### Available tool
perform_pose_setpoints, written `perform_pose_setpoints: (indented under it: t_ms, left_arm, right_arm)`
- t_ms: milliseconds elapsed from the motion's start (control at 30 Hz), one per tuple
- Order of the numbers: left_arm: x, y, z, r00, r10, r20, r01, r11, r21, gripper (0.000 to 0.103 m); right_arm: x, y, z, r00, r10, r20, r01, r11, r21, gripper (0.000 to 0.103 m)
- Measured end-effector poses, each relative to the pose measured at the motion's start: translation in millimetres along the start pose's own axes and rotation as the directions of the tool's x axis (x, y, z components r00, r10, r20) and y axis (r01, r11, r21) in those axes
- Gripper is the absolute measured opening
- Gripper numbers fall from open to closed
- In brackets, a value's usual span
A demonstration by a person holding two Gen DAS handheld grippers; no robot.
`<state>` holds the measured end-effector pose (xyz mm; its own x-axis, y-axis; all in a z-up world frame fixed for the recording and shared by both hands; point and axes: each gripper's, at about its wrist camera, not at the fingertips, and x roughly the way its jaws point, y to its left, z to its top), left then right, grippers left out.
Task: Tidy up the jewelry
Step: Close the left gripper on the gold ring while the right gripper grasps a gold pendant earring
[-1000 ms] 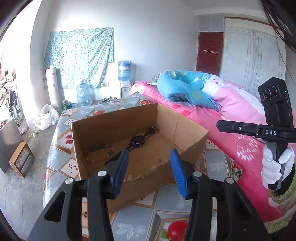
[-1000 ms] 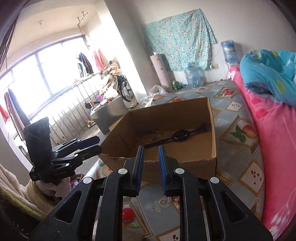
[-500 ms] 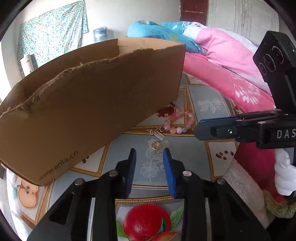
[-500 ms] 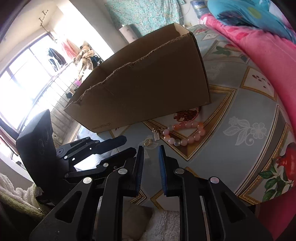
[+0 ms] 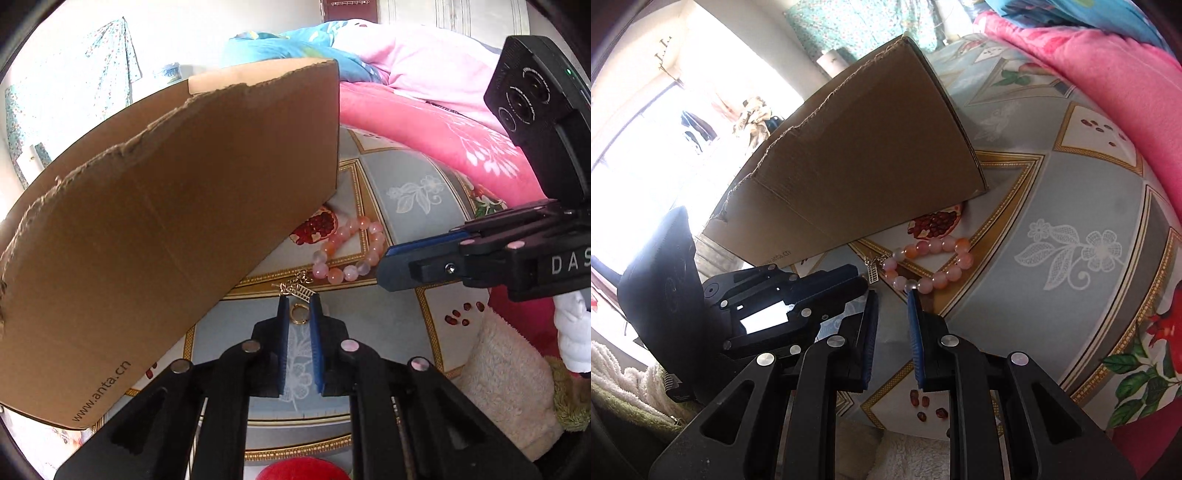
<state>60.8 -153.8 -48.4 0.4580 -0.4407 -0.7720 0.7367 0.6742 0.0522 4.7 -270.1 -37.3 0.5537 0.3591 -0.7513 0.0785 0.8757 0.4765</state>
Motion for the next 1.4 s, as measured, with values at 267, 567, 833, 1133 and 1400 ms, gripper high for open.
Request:
perform_pose_setpoints:
  t_ms: [267,567,833,1133,1400]
  left_arm:
    - [-6,8,-7,0.999,0.026,-0.021,-0.027,0.998,-0.052,0.01]
    - [-21,27,-23,0.997,0.065,-0.049,-0.072,0.984,-0.16,0.01]
    - [-25,32,-28,0.997,0.063,-0.035,-0.069,0.98,-0.185,0.01]
    - [-26,35,-30,0.998,0.054,-0.017,-0.057,0.979,-0.194,0.01]
    - [-27,36,-31,0.999,0.049,-0.009,-0.049,0.977,-0.205,0.01]
  right_arm:
    - [3,11,-3,1.0,-0.021,0.01,0.021,0.998,-0.053,0.018]
    - [36,45,-1,0.997,-0.072,-0.013,0.069,0.984,-0.163,0.018]
    - [41,38,9,0.981,-0.192,0.009,0.191,0.965,-0.178,0.014]
    - [32,41,12,0.979,-0.203,0.033,0.206,0.963,-0.175,0.017]
    - [56,67,11,0.973,-0.229,0.027,0.226,0.928,-0.297,0.017]
